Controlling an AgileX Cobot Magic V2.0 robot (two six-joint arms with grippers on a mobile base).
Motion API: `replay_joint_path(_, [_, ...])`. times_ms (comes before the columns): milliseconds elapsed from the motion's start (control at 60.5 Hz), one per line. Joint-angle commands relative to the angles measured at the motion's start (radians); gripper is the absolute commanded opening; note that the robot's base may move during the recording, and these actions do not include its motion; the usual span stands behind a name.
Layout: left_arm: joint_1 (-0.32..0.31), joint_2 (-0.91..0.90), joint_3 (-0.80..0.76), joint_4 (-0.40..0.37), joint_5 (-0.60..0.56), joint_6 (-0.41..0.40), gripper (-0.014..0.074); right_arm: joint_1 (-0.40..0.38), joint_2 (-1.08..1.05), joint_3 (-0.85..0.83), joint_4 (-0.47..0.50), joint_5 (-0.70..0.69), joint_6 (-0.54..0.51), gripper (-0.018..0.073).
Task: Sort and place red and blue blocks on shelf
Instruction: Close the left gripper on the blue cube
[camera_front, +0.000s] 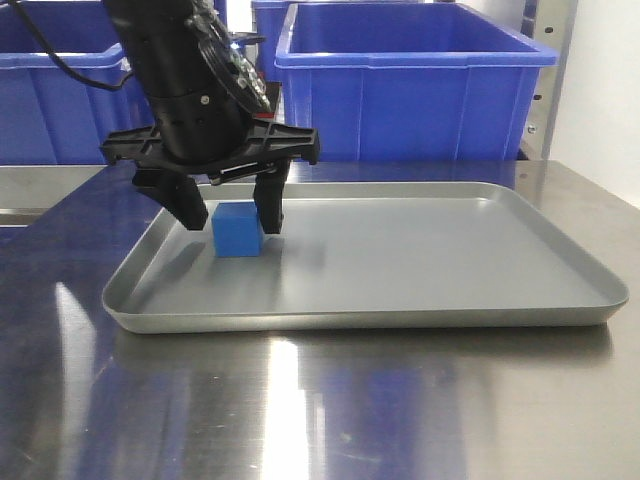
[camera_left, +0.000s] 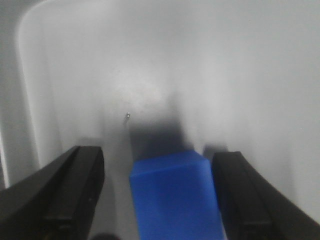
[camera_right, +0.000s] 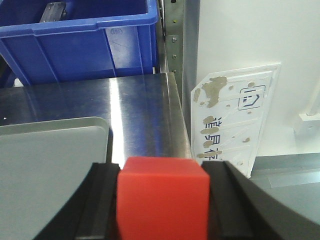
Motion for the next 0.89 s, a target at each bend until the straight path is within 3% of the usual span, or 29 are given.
replay_joint_path(0, [-0.007,-0.046,-0.031,-0.002,-0.034,-0.011,0.0517,-0.006,-0.001,-0.029,-0.015,-0.092,-0.005,0.0061])
replay_joint_path(876, [-0.007,-0.046,-0.031,-0.004,-0.047,-0.035,0.0514,-0.006,-0.001,-0.029,-0.015,-0.092,-0.005,0.0061])
